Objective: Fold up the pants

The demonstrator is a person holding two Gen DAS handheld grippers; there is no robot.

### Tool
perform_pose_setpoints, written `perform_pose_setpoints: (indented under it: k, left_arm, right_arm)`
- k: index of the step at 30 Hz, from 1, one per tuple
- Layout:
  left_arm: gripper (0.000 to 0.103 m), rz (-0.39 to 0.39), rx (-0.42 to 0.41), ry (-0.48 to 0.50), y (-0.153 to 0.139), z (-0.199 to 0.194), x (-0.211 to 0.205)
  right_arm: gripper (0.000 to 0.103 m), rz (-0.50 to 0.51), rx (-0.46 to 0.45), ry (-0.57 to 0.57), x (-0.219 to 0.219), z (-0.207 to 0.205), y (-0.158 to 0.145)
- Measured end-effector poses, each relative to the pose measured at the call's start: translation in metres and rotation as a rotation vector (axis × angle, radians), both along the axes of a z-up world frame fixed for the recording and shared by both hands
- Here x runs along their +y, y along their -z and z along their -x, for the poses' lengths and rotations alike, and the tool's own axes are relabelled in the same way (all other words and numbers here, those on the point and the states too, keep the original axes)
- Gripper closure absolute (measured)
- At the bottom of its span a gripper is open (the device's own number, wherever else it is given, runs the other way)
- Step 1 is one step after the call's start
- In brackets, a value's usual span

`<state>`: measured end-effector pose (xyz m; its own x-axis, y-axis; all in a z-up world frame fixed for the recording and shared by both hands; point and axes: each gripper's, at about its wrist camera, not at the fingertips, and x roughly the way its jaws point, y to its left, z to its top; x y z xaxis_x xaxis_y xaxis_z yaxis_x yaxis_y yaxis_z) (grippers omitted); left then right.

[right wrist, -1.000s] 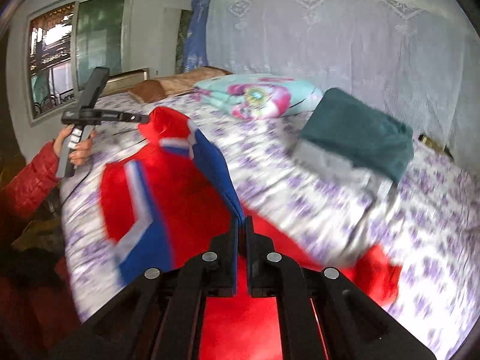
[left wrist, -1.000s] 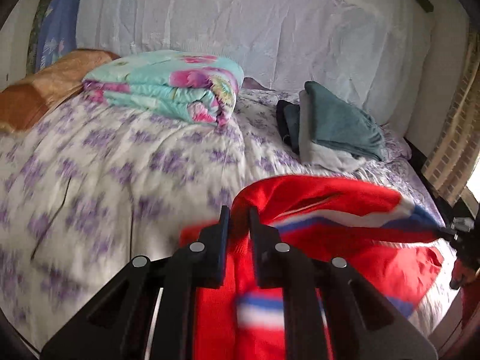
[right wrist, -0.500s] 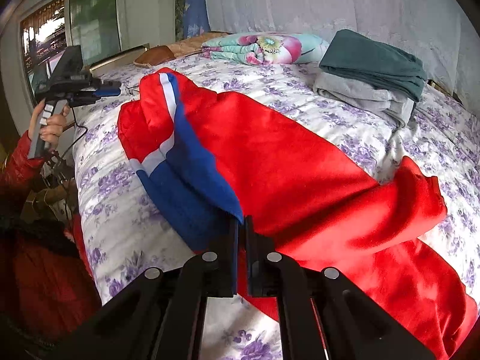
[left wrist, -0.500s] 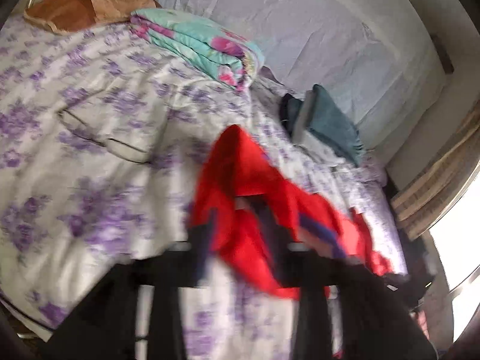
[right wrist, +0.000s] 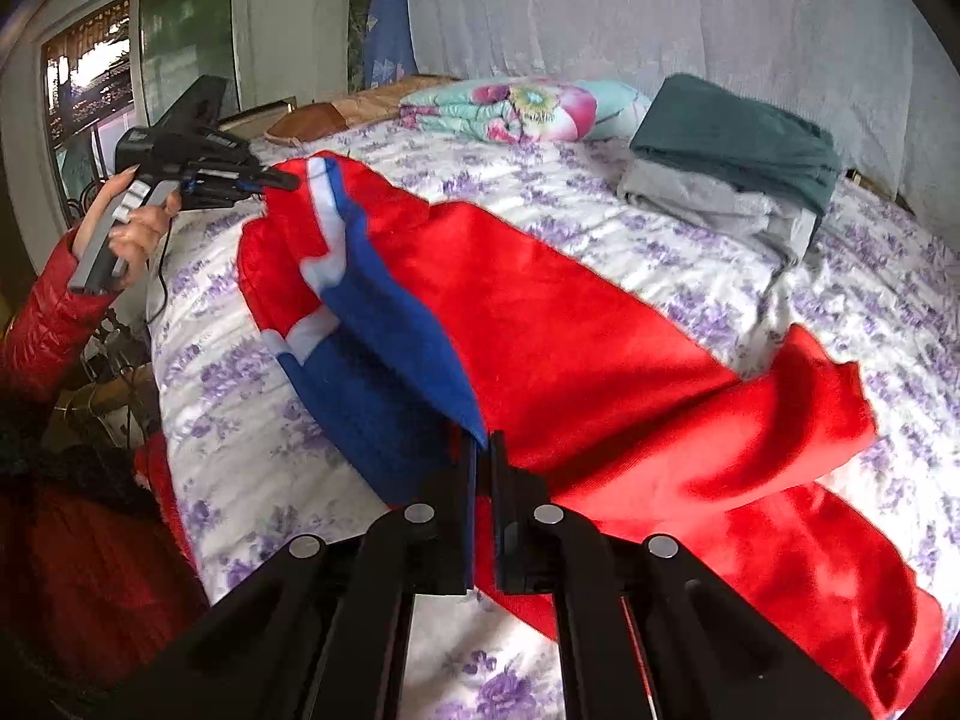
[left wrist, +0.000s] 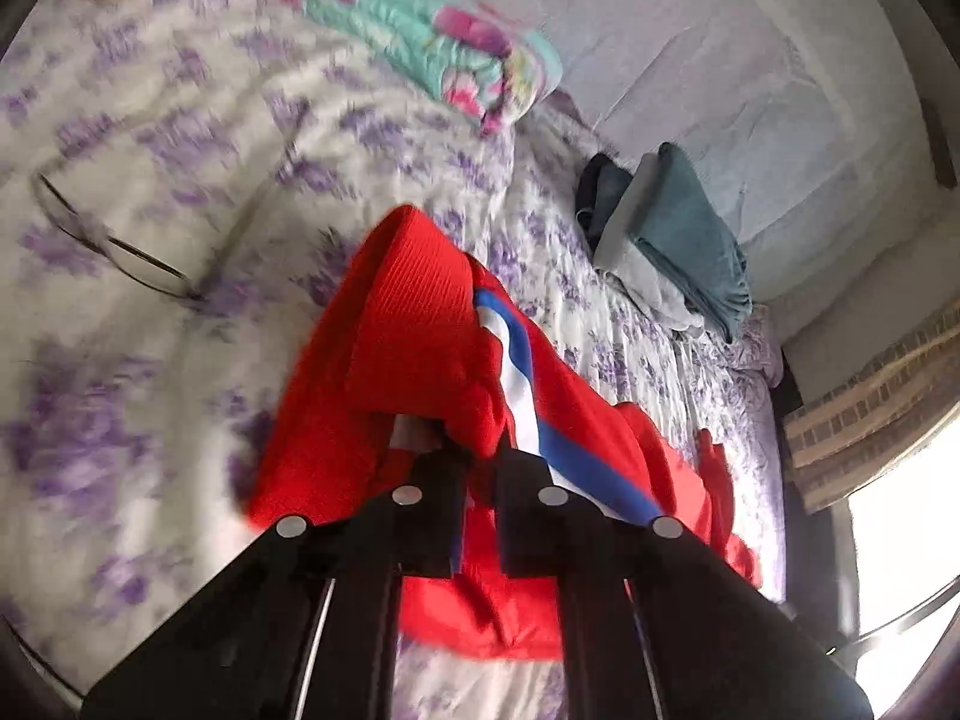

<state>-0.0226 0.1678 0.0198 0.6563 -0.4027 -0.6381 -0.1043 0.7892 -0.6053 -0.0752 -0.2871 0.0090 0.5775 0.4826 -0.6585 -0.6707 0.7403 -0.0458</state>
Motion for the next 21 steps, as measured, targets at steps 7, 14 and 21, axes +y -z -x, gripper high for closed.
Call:
perform_pose_setpoints:
  k: [7, 14, 21]
  left_arm:
    - [0.096, -0.137, 0.057, 0.077, 0.023, 0.035, -0.012]
    - [0.069, -0.149, -0.008, -0.033, 0.006, 0.068, 0.010]
    - [0.053, -0.318, -0.148, 0.012, -0.043, 0.070, -0.028]
  right_arm:
    - [0.098, 0.014, 0.075, -0.019, -0.009, 0.014, 0.014]
    - [0.096, -0.044, 0.131, 0.009, -0.017, 0.015, 0.037]
    - [0.094, -0.100, 0.157, 0.012, -0.022, 0.011, 0.041]
